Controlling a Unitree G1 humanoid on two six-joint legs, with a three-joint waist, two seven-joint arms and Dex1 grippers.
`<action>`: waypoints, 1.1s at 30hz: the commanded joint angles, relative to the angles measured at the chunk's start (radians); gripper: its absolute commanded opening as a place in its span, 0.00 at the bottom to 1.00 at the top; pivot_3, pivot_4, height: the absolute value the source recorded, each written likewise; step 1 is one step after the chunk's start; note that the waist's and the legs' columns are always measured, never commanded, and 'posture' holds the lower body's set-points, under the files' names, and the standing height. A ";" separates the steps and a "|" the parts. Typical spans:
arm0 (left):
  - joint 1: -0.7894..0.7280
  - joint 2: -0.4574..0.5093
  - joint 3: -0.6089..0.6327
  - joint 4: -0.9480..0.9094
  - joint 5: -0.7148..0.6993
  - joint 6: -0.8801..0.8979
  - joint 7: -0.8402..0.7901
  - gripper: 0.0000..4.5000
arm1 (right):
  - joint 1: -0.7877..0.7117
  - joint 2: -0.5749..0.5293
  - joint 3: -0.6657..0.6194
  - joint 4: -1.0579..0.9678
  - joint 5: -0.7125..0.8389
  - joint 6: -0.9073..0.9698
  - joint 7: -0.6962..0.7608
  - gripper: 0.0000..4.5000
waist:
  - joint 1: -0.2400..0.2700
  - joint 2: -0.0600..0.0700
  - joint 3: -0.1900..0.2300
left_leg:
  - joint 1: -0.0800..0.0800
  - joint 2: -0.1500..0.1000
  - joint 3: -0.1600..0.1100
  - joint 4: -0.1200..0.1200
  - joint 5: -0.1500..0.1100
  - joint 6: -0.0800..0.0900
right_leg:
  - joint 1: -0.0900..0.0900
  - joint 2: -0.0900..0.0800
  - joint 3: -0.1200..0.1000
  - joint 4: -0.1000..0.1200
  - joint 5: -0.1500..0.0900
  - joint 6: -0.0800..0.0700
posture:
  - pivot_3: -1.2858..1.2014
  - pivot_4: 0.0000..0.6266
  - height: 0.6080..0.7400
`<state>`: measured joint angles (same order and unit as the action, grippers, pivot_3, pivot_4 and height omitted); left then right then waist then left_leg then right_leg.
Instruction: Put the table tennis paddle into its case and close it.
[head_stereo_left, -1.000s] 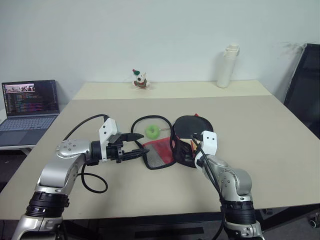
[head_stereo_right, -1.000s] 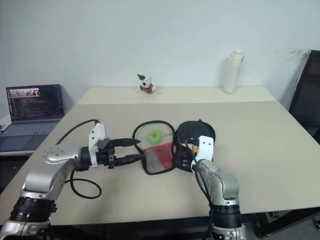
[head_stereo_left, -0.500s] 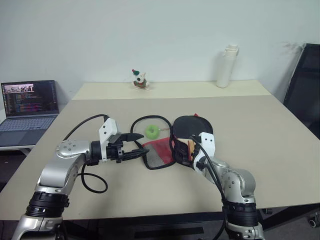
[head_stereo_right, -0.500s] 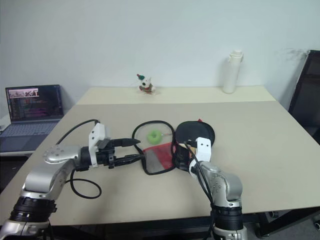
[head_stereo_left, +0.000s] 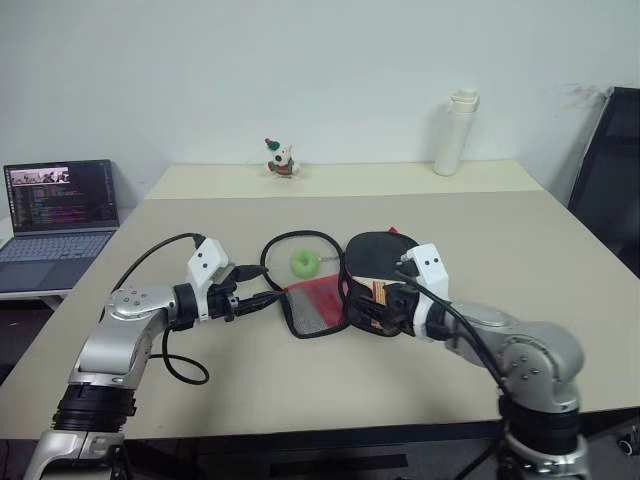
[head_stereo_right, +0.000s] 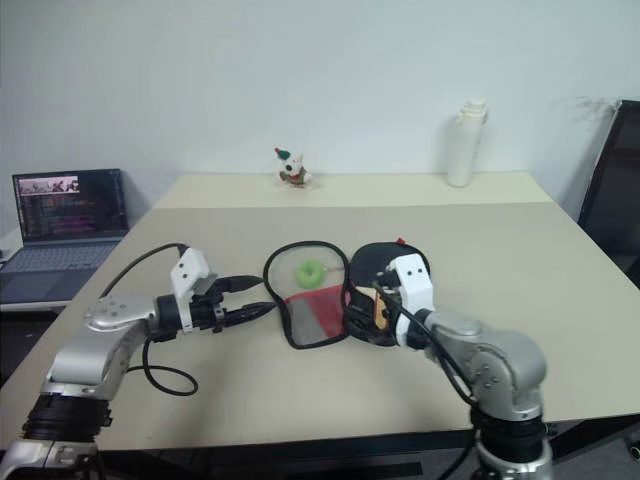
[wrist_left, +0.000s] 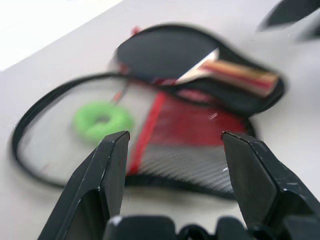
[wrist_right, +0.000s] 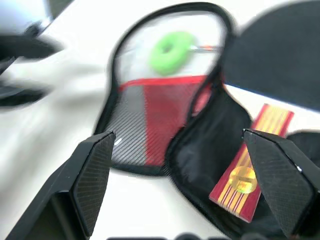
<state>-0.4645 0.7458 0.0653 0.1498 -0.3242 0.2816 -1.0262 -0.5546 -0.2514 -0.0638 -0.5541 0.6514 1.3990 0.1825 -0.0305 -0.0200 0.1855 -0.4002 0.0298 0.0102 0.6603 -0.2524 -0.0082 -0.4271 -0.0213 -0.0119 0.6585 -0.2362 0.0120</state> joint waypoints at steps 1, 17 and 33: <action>-0.014 0.026 0.022 0.081 0.048 -0.057 0.024 0.57 | -0.022 -0.113 0.003 -0.031 0.026 -0.045 0.109 1.00 | 0.001 0.000 0.000 | 0.000 0.000 0.000 0.000 0.000 0.000 | 0.000 0.000 0.000 0.000 0.000 0.000 | 0.52 0.24 1.00; -0.200 -0.057 -0.023 0.531 0.171 -0.245 0.022 0.00 | 0.013 -0.242 0.050 -0.032 0.015 -0.140 0.223 1.00 | 0.006 -0.002 0.001 | -0.001 0.000 0.001 0.000 0.000 0.000 | 0.000 -0.001 0.000 -0.001 0.000 0.000 | 0.52 0.24 1.00; -0.550 -0.297 -0.077 0.842 0.244 -0.430 -0.012 0.00 | 0.047 -0.302 0.025 -0.028 -0.005 -0.173 0.237 1.00 | 0.007 -0.005 0.002 | -0.002 -0.002 0.001 0.001 0.000 0.000 | 0.001 0.000 -0.002 -0.001 0.000 0.000 | 0.52 0.24 1.00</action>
<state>-0.9451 0.4535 -0.0125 1.0150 -0.0790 -0.1077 -1.0189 -0.5110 -0.5410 -0.0043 -0.5498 0.6481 1.2501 0.4135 -0.0234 -0.0252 0.1877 -0.4022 0.0272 0.0118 0.6617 -0.2524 -0.0082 -0.4263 -0.0214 -0.0140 0.6576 -0.2359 0.0124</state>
